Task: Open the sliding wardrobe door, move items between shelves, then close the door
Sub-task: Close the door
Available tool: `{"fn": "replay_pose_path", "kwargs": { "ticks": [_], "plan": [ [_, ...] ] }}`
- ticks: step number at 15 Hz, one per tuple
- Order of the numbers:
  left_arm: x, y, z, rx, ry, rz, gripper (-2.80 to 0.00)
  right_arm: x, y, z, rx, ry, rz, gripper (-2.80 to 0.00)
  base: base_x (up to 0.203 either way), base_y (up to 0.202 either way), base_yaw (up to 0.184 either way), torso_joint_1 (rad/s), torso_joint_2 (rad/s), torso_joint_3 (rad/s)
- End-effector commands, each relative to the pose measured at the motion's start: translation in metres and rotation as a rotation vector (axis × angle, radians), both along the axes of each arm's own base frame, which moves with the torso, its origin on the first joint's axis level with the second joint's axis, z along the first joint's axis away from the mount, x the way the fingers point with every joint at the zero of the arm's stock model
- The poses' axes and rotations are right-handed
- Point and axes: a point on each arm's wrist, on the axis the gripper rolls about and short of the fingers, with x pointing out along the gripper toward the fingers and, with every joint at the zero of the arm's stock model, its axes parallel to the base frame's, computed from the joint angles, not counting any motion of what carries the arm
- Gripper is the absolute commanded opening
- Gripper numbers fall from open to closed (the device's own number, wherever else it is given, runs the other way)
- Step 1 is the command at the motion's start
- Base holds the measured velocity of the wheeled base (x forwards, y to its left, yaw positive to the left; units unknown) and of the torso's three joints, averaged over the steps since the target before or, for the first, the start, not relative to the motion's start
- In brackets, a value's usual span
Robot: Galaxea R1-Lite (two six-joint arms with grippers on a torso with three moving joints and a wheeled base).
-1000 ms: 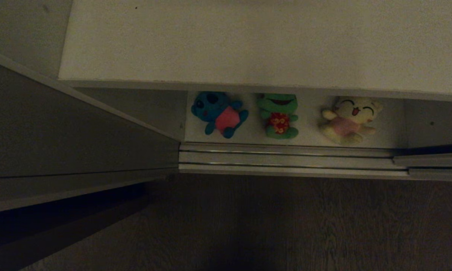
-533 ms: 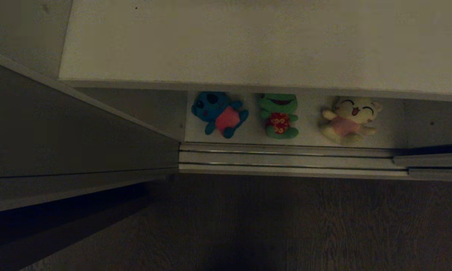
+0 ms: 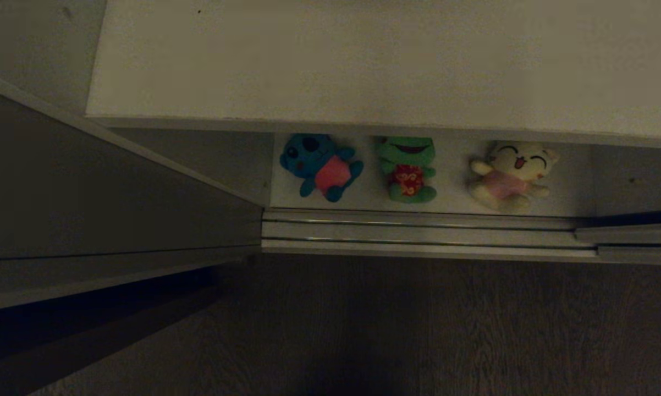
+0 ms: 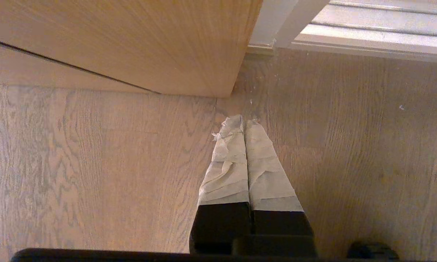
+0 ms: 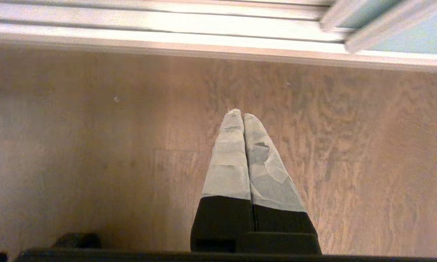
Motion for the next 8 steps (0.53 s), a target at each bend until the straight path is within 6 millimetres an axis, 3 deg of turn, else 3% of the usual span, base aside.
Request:
{"fn": "replay_pose_path", "kwargs": {
  "ticks": [1,4,8],
  "plan": [
    [0.0000,0.0000,0.0000,-0.001,-0.001,0.001,-2.80,0.0003,-0.0001,-0.0022,-0.023,0.010,-0.007,-2.80,0.000,0.000,0.000,0.000,0.00,0.000],
    [0.0000,0.0000,0.0000,-0.001,-0.001,0.000,-2.80,0.0004,0.0001,-0.0059,-0.132,0.046,0.001,-2.80,0.000,0.000,0.000,0.000,0.00,0.000],
    [0.0000,0.0000,0.0000,-0.001,-0.001,0.000,-2.80,0.0003,0.0003,-0.0056,-0.137,0.045,0.006,-2.80,0.000,0.000,0.000,0.000,0.00,0.000]
  ]
}}
